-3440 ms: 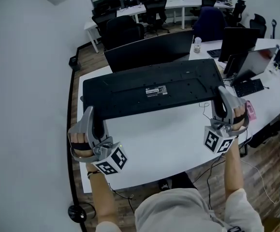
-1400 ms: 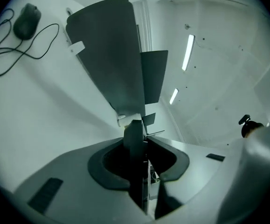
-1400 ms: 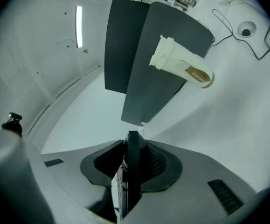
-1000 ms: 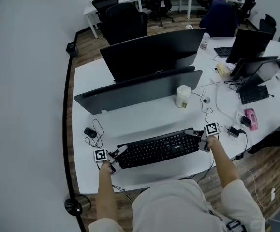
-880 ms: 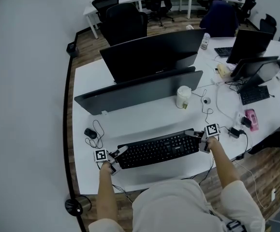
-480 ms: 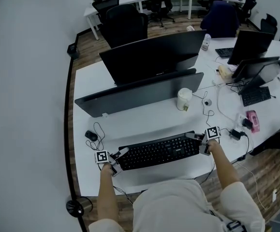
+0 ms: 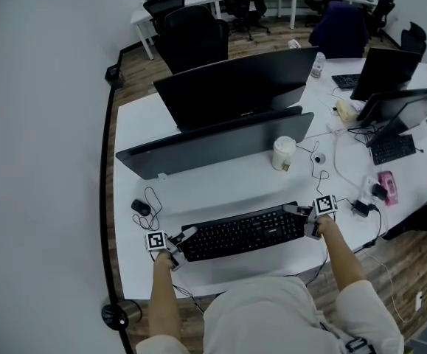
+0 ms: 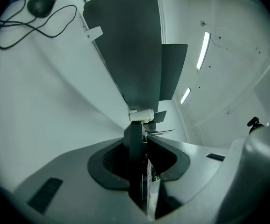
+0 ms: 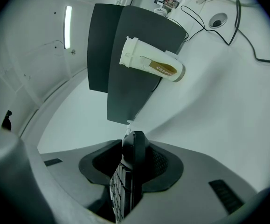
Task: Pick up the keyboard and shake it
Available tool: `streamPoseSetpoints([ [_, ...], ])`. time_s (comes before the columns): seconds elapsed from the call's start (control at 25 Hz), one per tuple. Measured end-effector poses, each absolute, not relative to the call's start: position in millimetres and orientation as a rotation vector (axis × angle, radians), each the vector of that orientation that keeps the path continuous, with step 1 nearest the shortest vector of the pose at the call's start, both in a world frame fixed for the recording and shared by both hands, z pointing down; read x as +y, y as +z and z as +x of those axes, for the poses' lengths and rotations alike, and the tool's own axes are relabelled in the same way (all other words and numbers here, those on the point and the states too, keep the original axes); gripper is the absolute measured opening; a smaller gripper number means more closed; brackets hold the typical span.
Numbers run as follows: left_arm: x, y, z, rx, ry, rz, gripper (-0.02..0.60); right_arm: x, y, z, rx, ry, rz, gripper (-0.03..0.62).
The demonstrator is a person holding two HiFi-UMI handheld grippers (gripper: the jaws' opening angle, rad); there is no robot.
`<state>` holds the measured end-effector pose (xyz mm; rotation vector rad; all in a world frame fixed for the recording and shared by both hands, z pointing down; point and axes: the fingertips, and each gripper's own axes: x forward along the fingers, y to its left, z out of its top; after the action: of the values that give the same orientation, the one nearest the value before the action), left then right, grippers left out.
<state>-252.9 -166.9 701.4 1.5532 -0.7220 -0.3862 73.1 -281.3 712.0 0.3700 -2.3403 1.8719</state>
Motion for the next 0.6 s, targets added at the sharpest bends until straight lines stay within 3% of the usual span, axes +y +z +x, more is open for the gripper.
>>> streamPoseSetpoints([
  [0.6,-173.4,701.9,-254.1,-0.735,-0.371,1.544,0.133,-286.3,715.0,76.0,-2.296,1.871,0.436,0.158],
])
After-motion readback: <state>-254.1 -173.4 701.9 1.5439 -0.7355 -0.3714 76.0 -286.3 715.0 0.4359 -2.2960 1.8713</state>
